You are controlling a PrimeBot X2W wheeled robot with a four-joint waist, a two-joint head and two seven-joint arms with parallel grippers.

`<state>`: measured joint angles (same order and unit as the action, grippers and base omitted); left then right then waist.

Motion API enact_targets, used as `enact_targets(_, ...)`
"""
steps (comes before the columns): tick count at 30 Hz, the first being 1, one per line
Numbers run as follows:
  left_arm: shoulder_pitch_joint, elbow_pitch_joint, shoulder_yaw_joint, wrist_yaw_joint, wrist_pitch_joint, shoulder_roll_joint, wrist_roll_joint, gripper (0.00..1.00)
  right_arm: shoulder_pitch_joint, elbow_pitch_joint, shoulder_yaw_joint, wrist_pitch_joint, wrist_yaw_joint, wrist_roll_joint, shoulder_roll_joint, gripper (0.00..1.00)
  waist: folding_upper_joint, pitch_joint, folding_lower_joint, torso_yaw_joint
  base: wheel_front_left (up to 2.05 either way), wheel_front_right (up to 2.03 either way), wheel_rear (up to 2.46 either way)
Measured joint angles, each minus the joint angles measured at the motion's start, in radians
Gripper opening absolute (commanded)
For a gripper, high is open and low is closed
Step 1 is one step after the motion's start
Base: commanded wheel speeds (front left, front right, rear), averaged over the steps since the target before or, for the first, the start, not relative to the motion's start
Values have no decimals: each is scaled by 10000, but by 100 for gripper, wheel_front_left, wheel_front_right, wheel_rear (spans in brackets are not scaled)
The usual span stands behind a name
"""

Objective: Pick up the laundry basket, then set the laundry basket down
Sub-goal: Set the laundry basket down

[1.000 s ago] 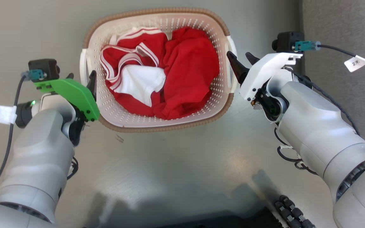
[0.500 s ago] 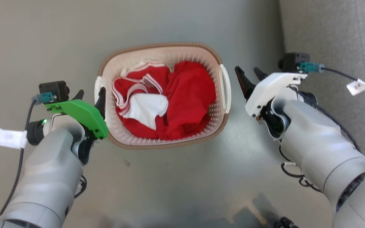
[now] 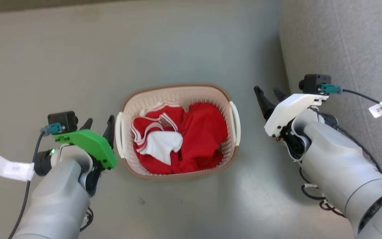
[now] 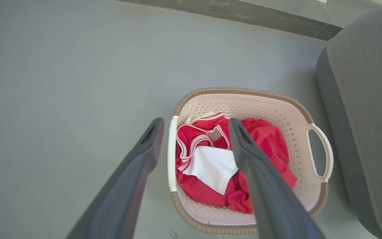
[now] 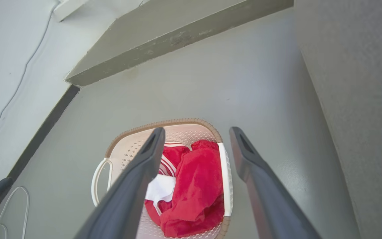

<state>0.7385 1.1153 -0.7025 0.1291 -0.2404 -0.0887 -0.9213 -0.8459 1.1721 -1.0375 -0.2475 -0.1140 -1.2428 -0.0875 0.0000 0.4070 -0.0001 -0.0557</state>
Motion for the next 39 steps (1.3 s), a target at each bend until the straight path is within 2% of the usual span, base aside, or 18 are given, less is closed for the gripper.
enact_targets(13,-679,-683,291,0,-84,-326,-77,100,673,-813,999,0,0,732,-453,100,0,-1532,0,39,0,0,0)
enact_targets(17,-718,-1235,692,0,-84,-596,-69,100,837,-1235,1394,0,0,1009,-571,100,0,-1950,0,34,0,0,0)
enact_targets(28,-1719,-2197,1542,0,-84,-794,232,100,1753,-2560,2456,0,23,2161,-947,100,0,-2698,0,-12,0,0,0)
enact_targets(39,-2592,-3486,2403,-276,-84,-861,940,100,2824,-4383,3969,-4,562,3430,-1325,100,0,-3158,0,18,0,0,0)
